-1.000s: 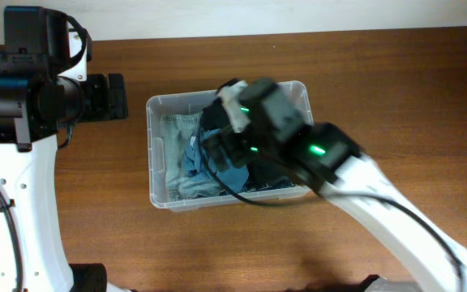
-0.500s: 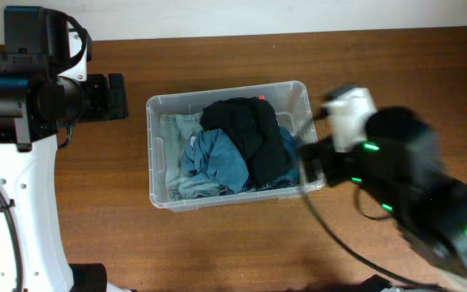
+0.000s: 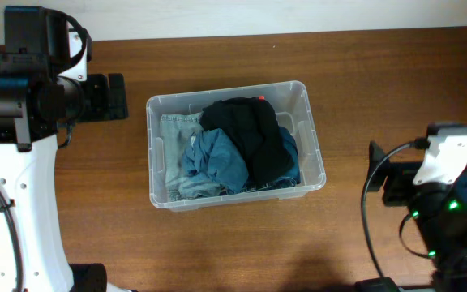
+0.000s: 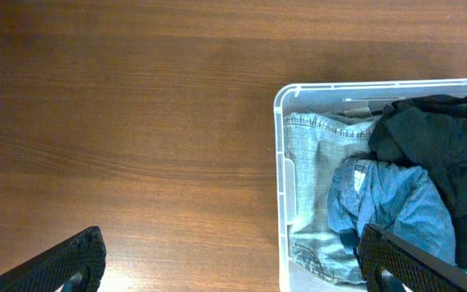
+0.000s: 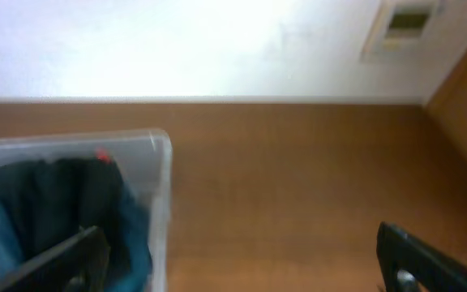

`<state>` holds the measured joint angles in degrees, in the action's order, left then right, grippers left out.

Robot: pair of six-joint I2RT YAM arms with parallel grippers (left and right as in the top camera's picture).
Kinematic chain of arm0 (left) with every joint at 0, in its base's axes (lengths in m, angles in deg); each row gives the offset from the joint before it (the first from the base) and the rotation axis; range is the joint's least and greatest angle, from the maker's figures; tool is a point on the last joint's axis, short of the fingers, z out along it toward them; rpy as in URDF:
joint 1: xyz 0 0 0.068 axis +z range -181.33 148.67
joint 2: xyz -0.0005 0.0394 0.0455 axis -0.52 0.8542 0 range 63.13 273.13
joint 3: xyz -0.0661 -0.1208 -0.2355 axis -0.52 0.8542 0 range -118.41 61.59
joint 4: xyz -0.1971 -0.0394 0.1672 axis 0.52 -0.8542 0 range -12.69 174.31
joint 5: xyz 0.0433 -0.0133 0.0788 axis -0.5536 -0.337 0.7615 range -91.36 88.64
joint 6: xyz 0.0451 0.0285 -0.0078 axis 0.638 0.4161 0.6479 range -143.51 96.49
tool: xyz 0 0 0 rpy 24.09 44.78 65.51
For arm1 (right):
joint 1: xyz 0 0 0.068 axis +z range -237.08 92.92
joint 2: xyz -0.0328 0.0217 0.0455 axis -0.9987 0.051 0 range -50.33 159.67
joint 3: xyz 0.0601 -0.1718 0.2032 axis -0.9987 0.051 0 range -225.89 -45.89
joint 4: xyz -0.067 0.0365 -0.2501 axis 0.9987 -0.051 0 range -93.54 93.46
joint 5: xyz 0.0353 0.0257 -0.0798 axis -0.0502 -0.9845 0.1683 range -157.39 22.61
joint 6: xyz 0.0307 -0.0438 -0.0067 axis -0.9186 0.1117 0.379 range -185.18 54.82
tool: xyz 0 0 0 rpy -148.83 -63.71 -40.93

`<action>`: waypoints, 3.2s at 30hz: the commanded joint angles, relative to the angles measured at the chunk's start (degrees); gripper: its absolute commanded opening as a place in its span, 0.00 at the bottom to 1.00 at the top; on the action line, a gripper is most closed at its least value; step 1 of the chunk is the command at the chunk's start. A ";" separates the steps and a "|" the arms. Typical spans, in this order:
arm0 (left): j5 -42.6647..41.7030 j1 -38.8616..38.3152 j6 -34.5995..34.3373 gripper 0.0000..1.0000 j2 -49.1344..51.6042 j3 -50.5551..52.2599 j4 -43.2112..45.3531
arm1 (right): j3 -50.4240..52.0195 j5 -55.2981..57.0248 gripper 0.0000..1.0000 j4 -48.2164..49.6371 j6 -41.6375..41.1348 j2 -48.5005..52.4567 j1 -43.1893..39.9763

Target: Pack container

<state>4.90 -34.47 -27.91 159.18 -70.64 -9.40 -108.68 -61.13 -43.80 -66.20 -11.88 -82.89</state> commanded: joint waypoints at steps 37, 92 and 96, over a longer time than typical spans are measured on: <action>0.22 0.26 -0.74 1.00 -0.17 -0.17 -0.02 | 55.67 -12.07 0.99 22.86 -5.44 -38.07 -5.77; -9.60 0.31 13.49 0.99 -76.22 102.99 59.23 | 55.67 -12.07 0.98 22.84 -5.44 -38.07 -5.77; -11.54 0.31 13.22 0.99 -80.19 111.67 65.59 | 55.67 -12.07 0.99 22.84 -5.44 -38.07 -5.77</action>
<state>-4.41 -34.40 -15.52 81.37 36.57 53.51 -53.42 -72.91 -20.92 -71.18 -49.54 -88.18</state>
